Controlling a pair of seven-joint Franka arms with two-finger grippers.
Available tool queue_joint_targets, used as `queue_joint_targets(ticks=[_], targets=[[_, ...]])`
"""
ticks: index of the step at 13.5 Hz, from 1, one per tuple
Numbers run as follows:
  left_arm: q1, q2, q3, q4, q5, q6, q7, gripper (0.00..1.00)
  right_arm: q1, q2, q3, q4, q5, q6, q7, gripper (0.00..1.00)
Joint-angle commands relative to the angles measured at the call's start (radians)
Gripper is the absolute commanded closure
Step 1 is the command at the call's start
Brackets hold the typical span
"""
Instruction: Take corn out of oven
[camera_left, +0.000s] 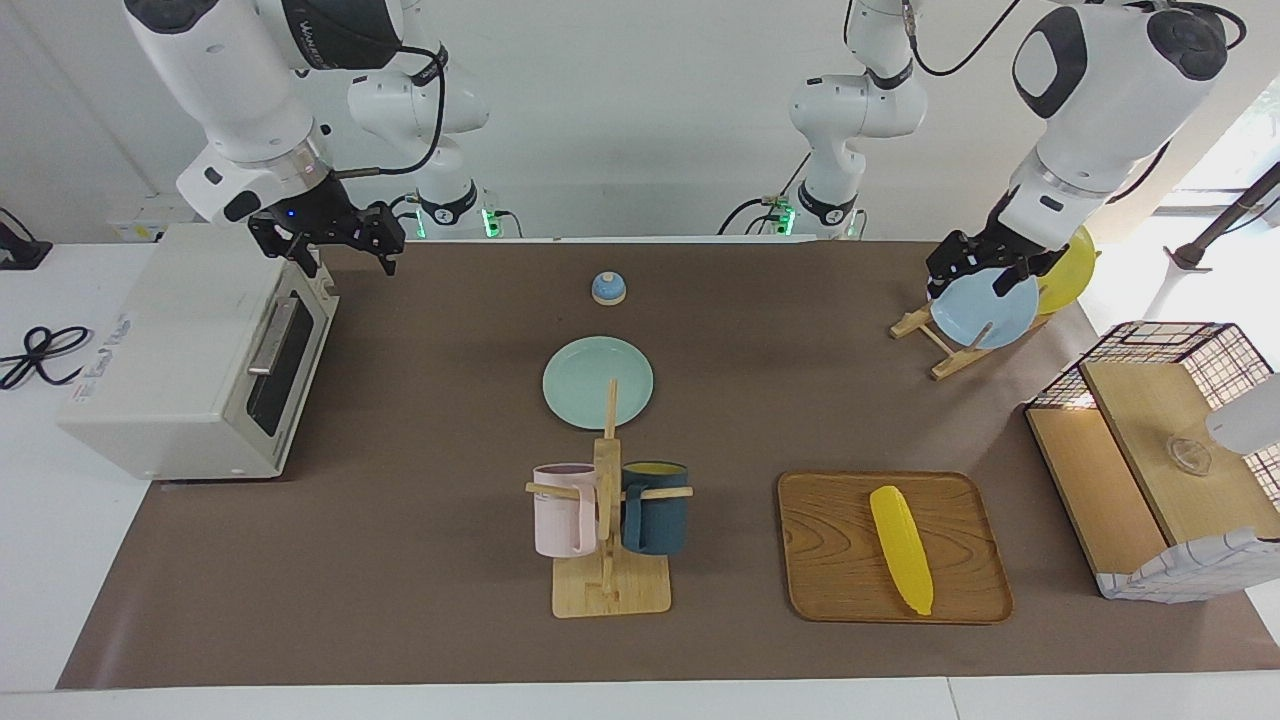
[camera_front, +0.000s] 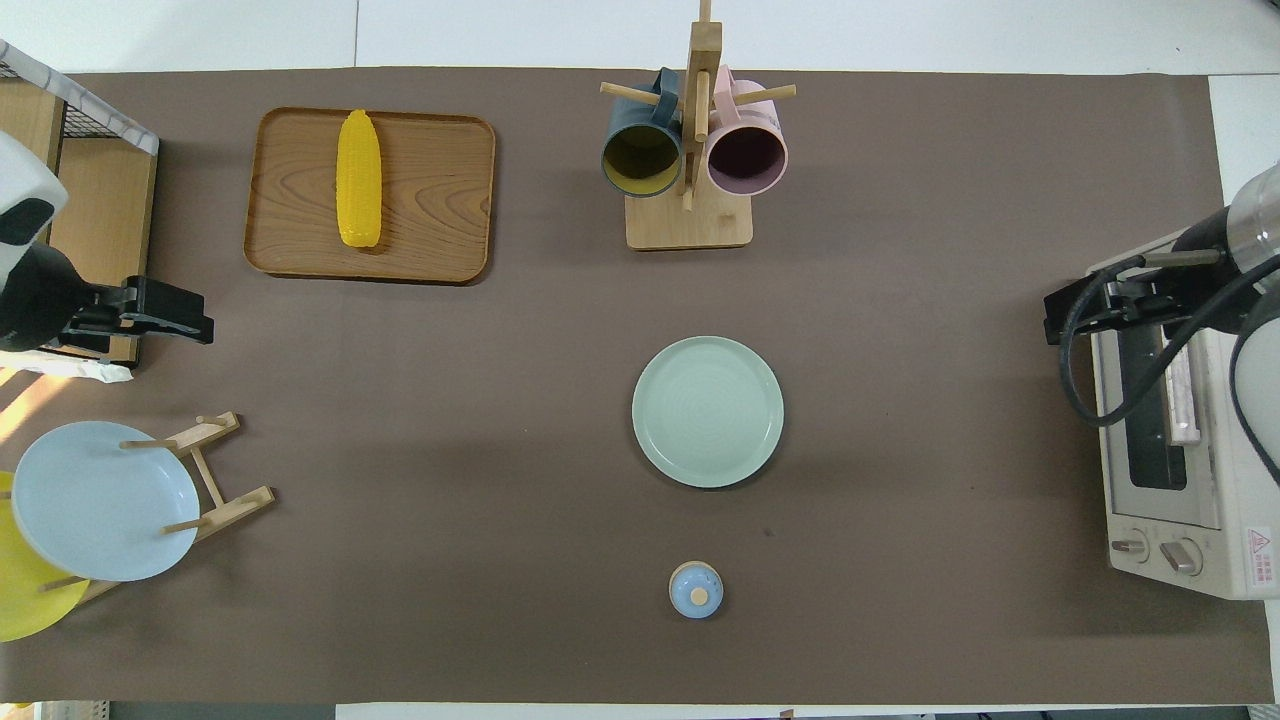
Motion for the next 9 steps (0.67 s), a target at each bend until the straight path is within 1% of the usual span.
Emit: queue_joint_targets(ticks=[1, 2, 4, 9], targets=[[-0.008, -0.022, -0.030, -0.017, 0.074, -0.022, -0.014, 0.00, -0.014, -0.022, 0.008, -0.030, 0.009, 0.029, -0.022, 0.00], [-0.008, -0.015, -0.046, 0.000, 0.095, -0.022, -0.014, 0.00, -0.014, -0.022, 0.008, -0.030, 0.009, 0.027, -0.022, 0.00], [-0.008, -0.002, -0.046, 0.025, 0.096, -0.020, -0.016, 0.00, -0.015, -0.022, 0.008, -0.031, 0.009, 0.027, -0.023, 0.00], [-0.005, -0.003, -0.052, 0.017, 0.086, -0.003, -0.028, 0.00, -0.015, -0.023, 0.008, -0.031, 0.011, 0.029, -0.022, 0.00]])
